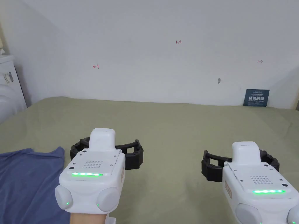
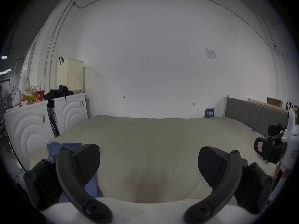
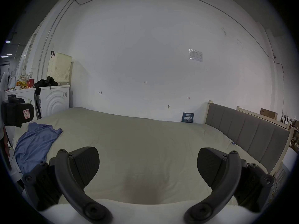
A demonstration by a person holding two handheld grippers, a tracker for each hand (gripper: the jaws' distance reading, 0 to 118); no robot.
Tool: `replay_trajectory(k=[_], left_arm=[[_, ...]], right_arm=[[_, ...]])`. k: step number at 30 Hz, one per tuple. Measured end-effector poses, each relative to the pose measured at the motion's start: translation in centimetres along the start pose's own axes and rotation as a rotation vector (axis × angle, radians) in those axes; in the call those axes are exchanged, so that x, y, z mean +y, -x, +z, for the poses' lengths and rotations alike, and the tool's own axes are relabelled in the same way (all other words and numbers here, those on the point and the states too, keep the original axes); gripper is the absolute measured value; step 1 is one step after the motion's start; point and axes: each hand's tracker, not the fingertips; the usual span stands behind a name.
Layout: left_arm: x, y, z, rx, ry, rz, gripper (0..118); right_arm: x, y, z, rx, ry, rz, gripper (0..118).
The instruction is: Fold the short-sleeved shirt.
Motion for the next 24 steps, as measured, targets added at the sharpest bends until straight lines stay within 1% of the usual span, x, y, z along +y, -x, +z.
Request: replay_trajectory(k=[4,8,10,15,21,24], left_arm=[[0.12,-0.05,0.0,-0.017,-0.003,0.003,118],[0.16,0.02,0.05,-0.005,-0.014,0.015,118],[0.16,0.35,0.0,-0.026,0.001,0.036,118],[-0.08,0.58,-0.06,-0.012,0.002,0.036,118],[0.03,0.45,-0.09,-0.004,-0.003,-0.006,118],[0.18,0.31,-0.25,-0.009,0.006,-0.019,118]], right_arm=[[0.05,0.14,0.01,0.004,-0.005,-0.001,118],[0.08,0.17,0.12,0.009,-0.012,-0.007,118],[0.12,0.05,0.12,0.011,-0.011,-0.008,118],[0.19,-0.42,0.11,0.004,-0.03,-0.045,118],[0.04,-0.08,-0.07,0.002,-0.015,-0.003,118],[-0.02,-0.02,-0.1,0.005,-0.012,-0.007,118]])
